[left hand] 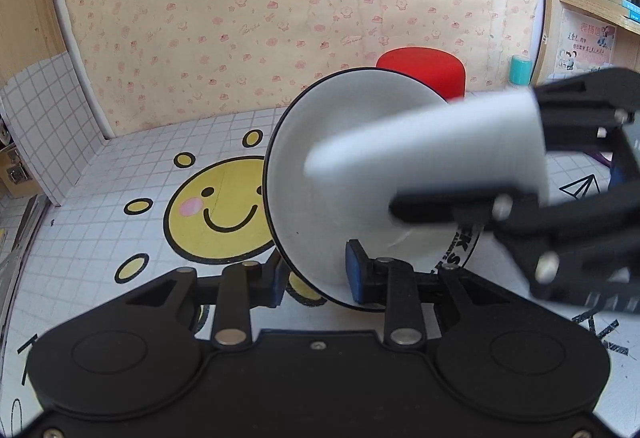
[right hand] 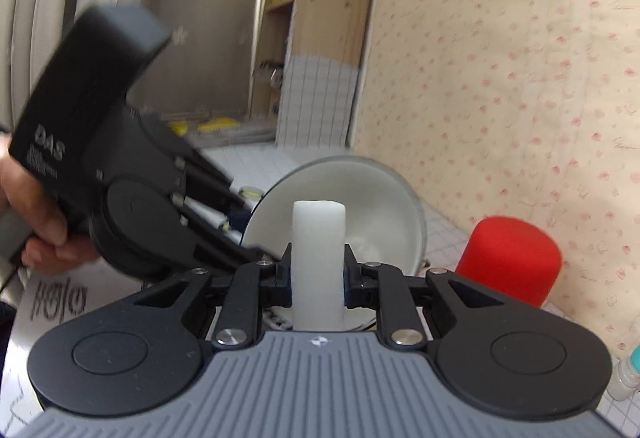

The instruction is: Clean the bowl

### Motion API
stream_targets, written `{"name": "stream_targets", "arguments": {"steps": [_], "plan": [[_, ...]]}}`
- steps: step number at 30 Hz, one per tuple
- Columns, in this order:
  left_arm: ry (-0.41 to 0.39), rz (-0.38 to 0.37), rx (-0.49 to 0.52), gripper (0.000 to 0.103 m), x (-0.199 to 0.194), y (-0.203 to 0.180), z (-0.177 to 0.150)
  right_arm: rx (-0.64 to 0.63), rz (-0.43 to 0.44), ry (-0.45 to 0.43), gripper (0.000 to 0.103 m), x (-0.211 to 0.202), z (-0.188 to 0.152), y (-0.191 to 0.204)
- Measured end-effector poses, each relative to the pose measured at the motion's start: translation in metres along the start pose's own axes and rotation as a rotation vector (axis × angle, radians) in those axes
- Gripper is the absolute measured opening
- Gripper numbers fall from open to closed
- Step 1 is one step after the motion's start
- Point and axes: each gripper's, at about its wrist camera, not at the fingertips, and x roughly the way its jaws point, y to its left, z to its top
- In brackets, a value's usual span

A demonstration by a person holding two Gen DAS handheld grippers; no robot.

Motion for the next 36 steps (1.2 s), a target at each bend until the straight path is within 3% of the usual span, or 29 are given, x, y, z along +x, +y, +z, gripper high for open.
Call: {"name": "stream_targets", "arguments": {"steps": [3,6,11,15,18,19,22,24,26,29,36], "plan": [[-0.001,0.008,0.012,0.032,0.0,-0.003,0.001,-0.012,-0.079,-0.013,0.022,-0.003,0.001,-0.003],[-0.001,0.014,0.016,0.033,0.0,-0.005,0.001,-0.039,-0.059,0.033,0.022,0.001,-0.001,0.0],[0.009,0.016,-0.011,0.05,0.005,-0.006,0.002,-0.072,-0.03,0.134,0.021,0.015,-0.009,0.008],[-0.001,-0.007,-0.079,0.055,0.01,0.0,0.0,-0.052,-0.015,0.146,0.022,0.017,-0.013,0.009],[0.001,-0.06,-0.127,0.05,0.014,0.005,-0.001,-0.03,-0.01,0.133,0.022,0.012,-0.013,0.006],[0.002,-0.072,-0.127,0.043,0.013,0.004,-0.001,-0.027,-0.008,0.132,0.022,0.012,-0.013,0.005],[0.0,-0.069,-0.09,0.036,0.011,0.0,0.001,-0.016,-0.022,0.12,0.022,0.01,-0.012,0.005],[0.008,-0.047,-0.024,0.035,0.009,-0.005,0.004,-0.007,-0.03,0.107,0.023,0.007,-0.01,0.004],[0.013,-0.023,0.04,0.033,0.006,-0.008,0.007,0.001,-0.037,0.088,0.033,0.003,-0.008,0.003],[0.024,-0.001,0.076,0.033,0.006,-0.008,0.009,0.004,-0.024,0.064,0.038,-0.001,-0.006,0.004],[0.025,-0.006,0.083,0.033,0.007,-0.007,0.01,0.023,0.009,0.028,0.035,-0.003,-0.003,0.002]]}}
